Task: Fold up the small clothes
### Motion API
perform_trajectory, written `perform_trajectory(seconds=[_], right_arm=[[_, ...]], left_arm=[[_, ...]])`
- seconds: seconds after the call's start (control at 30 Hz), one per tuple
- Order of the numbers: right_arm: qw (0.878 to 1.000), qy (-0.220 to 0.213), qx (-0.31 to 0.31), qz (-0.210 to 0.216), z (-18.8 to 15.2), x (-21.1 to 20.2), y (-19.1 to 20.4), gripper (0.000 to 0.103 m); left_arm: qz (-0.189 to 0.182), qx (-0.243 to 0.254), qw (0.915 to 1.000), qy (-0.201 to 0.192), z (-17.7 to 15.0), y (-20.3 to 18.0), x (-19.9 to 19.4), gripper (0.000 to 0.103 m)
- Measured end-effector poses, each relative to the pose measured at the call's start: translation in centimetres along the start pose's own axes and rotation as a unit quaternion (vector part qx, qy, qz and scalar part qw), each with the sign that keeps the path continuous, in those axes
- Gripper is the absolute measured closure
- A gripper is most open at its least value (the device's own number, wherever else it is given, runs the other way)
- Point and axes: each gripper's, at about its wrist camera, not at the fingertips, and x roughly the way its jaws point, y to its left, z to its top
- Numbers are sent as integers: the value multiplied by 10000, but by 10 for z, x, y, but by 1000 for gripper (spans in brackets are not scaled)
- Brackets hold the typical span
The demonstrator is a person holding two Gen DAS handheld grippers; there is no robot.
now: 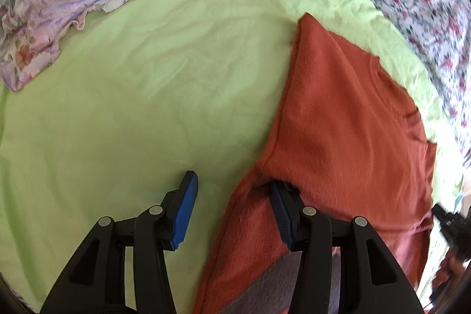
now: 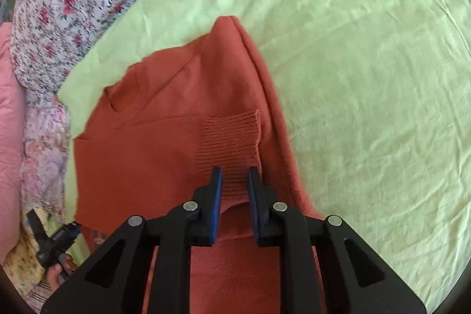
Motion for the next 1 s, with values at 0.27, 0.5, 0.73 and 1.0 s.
perform_trajectory(seconds=[0.27, 0.5, 0.73, 1.0], right_arm=[[9979, -77, -599, 230, -38, -56, 9, 65], [9962, 167, -841, 140, -95, -84, -5, 65], [9977, 172, -634, 136, -153, -112, -45, 65], [9977, 233, -622, 127, -201, -108, -75, 65]], left_arm=[[-224, 381, 9987, 269, -55, 12, -43, 50], [-376, 581, 9957, 624, -124, 30, -71, 45], [-437, 577, 9921, 1027, -183, 51, -78, 44], [-456, 883, 9889, 1109, -223, 48, -82, 41]])
